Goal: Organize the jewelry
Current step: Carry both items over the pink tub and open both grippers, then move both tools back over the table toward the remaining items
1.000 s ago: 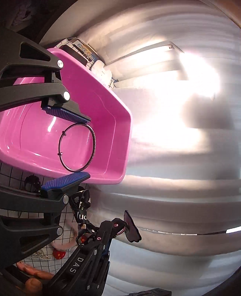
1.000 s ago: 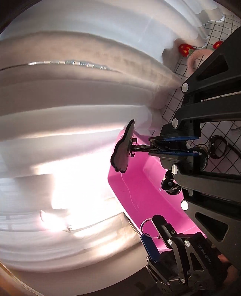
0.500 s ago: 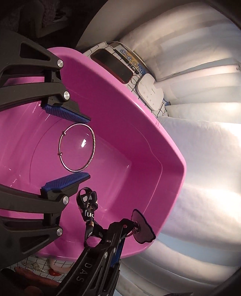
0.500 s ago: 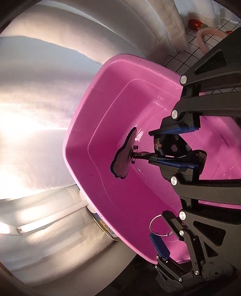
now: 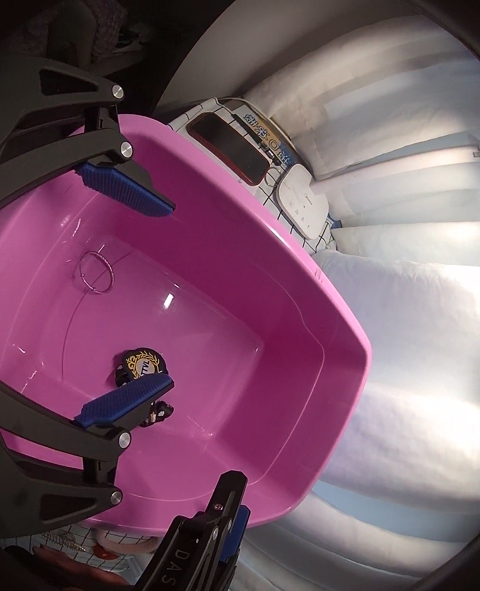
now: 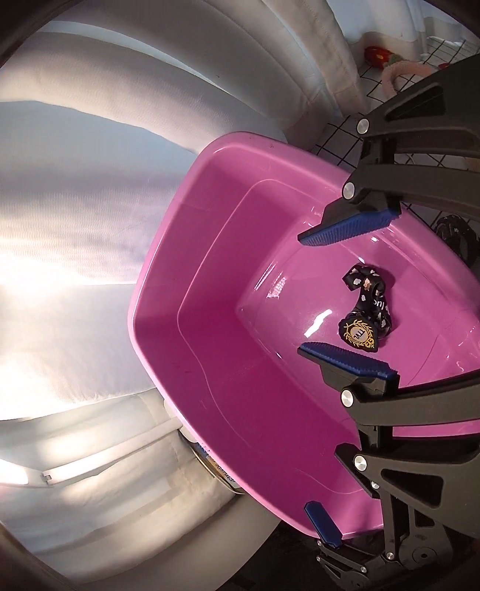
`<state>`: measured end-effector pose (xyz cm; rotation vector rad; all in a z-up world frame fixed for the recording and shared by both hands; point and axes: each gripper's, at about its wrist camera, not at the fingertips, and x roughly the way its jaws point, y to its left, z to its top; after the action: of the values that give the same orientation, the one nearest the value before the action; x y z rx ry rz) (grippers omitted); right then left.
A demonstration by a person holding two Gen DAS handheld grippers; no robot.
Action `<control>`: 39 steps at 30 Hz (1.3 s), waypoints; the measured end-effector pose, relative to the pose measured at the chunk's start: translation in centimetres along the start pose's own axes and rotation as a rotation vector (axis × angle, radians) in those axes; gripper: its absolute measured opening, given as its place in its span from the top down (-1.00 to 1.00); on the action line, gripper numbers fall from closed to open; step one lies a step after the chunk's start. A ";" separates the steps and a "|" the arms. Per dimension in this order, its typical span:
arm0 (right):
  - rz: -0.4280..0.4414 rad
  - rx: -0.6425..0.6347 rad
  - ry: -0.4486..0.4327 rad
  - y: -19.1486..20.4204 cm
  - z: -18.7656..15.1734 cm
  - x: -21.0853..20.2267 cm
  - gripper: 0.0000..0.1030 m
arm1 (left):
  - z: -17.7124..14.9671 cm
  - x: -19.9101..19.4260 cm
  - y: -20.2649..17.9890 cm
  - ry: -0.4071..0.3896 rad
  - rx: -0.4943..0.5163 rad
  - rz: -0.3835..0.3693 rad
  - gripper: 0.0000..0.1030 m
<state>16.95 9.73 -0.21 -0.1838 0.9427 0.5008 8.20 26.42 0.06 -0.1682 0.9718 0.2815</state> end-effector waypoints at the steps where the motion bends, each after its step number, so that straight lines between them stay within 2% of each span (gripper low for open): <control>1: 0.001 0.007 -0.007 -0.1 -0.3 -0.4 -0.01 | -0.1 -0.3 -0.2 -0.007 0.002 0.002 -0.65; 5: 0.000 0.025 -0.042 -0.5 -1.5 -2.1 -0.01 | -0.7 -1.7 -1.3 -0.033 0.015 -0.002 -0.65; 12: 0.009 0.113 -0.105 -3.8 -4.7 -6.5 -0.01 | -1.9 -5.3 -4.4 -0.085 0.037 -0.068 -0.71; 18: -0.062 0.231 -0.147 -10.0 -9.8 -11.3 -0.01 | -3.0 -8.2 -7.8 -0.118 0.064 -0.148 -0.74; 25: -0.169 0.383 -0.157 -17.2 -17.1 -15.3 -0.01 | -5.7 -9.9 -13.4 -0.122 0.156 -0.249 -0.80; 28: -0.194 0.441 -0.152 -19.2 -20.0 -16.3 -0.02 | -7.4 -9.8 -15.8 -0.106 0.196 -0.293 -0.85; 32: -0.200 0.500 -0.130 -20.9 -23.3 -16.6 -0.03 | -10.0 -8.5 -18.1 -0.053 0.232 -0.306 -0.88; 35: -0.199 0.533 -0.111 -21.6 -24.9 -16.4 -0.03 | -11.7 -6.8 -19.0 -0.016 0.235 -0.290 -0.88; 39: -0.195 0.558 -0.103 -22.4 -26.5 -16.3 -0.03 | -13.3 -4.3 -19.4 0.013 0.221 -0.232 -0.88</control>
<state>0.70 -24.77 -3.89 0.2512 0.9190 0.0556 1.38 3.76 -3.44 -0.0799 0.9790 -0.0406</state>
